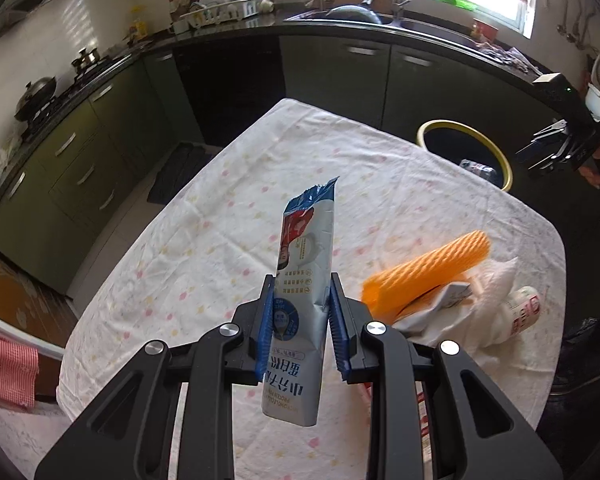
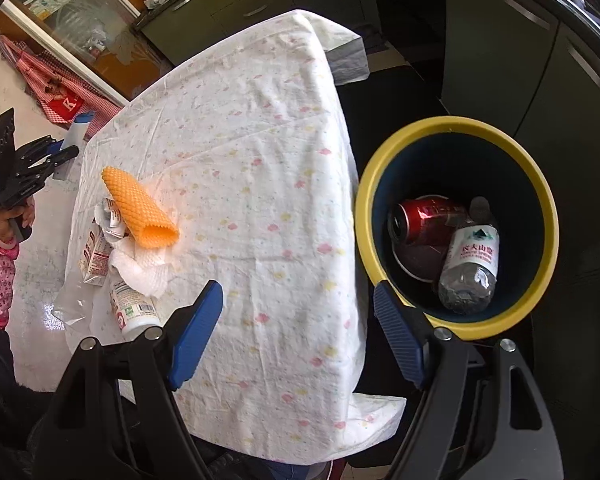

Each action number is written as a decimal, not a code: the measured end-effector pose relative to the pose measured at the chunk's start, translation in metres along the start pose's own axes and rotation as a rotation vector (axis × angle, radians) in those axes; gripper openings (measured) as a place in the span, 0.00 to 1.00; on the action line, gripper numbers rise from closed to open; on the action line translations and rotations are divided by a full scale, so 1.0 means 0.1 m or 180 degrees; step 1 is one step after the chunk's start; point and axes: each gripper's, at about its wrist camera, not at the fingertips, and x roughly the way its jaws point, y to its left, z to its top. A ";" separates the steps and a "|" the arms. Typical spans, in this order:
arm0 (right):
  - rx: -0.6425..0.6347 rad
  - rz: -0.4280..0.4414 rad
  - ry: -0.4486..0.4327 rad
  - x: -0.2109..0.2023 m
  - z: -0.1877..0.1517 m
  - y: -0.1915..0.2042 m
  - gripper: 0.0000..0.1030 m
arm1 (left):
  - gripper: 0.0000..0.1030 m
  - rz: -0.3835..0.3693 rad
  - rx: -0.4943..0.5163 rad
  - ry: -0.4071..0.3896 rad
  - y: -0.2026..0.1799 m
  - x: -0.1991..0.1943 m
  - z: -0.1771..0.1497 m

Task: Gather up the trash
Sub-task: 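Carry the toothpaste tube over the bin and release it with the left gripper, then grasp the white supplement bottle with the right gripper, then carry the supplement bottle over the bin and drop it with the right gripper, then move the left gripper to the clear plastic cup and grasp its rim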

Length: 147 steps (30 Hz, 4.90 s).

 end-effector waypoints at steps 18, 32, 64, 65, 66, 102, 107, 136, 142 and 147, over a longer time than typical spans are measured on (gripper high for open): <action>0.0868 0.0029 -0.0404 -0.54 -1.01 -1.44 0.72 | 0.25 -0.1169 0.1469 0.0289 -2.84 1.41 2.12; 0.1045 0.0054 -0.0473 -0.59 -1.27 -1.70 0.72 | 0.81 -0.0844 0.0926 0.0375 -3.14 2.04 2.62; -0.1993 0.0137 0.0425 0.57 -0.46 1.98 0.67 | 0.95 0.1222 -0.1792 -0.0599 -1.12 -1.28 -1.40; -0.2040 0.0091 0.0470 0.64 -0.45 2.04 0.63 | 0.95 0.1255 -0.1878 -0.0613 -1.11 -1.29 -1.54; -0.2087 0.0048 0.0517 0.71 -0.43 2.08 0.56 | 0.95 0.1275 -0.1966 -0.0627 -1.09 -1.30 -1.65; -0.1949 -0.0259 0.0415 0.47 -0.55 1.84 0.43 | 0.95 0.1137 -0.2517 -0.0814 -1.04 -1.20 -2.15; -0.1242 -0.0691 0.0069 0.07 -0.19 0.98 0.43 | 0.95 0.1113 -0.2460 -0.0831 -1.10 -1.18 -2.06; -0.0111 -0.0835 -0.0265 0.07 0.05 -0.45 0.61 | 0.95 0.1113 -0.2328 -0.0613 -1.26 -1.03 -1.83; -0.0180 -0.0519 -0.0357 0.06 -0.28 -0.19 0.62 | 0.95 0.1121 -0.2373 -0.0454 -1.29 -0.93 -1.91; -0.0359 -0.0388 -0.0304 0.12 -0.43 0.07 0.63 | 0.95 0.1111 -0.2353 -0.0194 -1.32 -0.69 -1.95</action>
